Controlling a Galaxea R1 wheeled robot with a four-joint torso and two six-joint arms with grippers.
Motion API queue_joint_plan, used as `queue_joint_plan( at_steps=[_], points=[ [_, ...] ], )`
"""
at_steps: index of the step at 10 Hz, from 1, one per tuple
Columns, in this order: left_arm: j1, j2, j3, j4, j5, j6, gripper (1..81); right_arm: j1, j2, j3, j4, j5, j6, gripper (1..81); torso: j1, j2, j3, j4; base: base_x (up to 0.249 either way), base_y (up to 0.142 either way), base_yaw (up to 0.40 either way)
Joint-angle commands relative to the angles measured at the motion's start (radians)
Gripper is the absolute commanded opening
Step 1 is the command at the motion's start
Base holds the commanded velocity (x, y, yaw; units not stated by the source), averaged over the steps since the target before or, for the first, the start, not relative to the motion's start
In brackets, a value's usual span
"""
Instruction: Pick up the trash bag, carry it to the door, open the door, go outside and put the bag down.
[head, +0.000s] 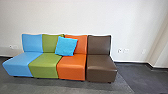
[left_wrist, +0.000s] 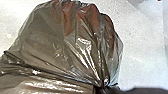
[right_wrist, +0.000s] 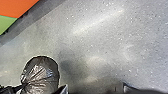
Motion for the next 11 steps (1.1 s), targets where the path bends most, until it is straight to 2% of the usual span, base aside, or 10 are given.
queue_joint_plan(
  at_steps=[1, 2, 4, 5, 7, 11],
  points=[
    [-0.03, -0.023, -0.006, -0.011, 0.083, 0.099, 1.0, -0.003, 0.012, -0.018, 0.012, 0.002, -0.026, 81.1, -0.062, 0.096, 0.055, 0.0, 0.0, 0.0, 0.0],
    [0.001, -0.031, -0.005, -0.011, 0.081, 0.123, 1.0, -0.049, 0.029, -0.034, 0.007, 0.039, -0.032, 81.1, -0.086, 0.132, 0.019, 0.0, 0.0, 0.0, 0.0],
    [0.067, -0.046, -0.008, -0.013, 0.078, 0.18, 1.0, -0.153, 0.075, -0.067, 0.004, 0.121, -0.077, 81.1, -0.125, 0.191, 0.032, 0.0, 0.0, 0.0, 0.0],
    [0.09, -0.058, -0.008, -0.014, 0.077, 0.19, 1.0, -0.199, 0.095, -0.079, 0.006, 0.154, -0.11, 81.1, -0.148, 0.227, 0.034, 0.0, 0.0, 0.0, 0.0],
    [0.117, -0.091, -0.003, -0.02, 0.078, 0.191, 1.0, -0.274, 0.133, -0.085, 0.004, 0.22, -0.149, 81.1, -0.195, 0.3, 0.034, 0.0, 0.0, 0.0, 0.0],
    [0.128, -0.077, -0.008, -0.023, 0.072, 0.191, 1.0, -0.325, 0.198, -0.151, 0.003, 0.246, -0.155, 81.1, -0.291, 0.448, 0.035, 0.0, 0.0, 0.0, 0.0]
  ],
)
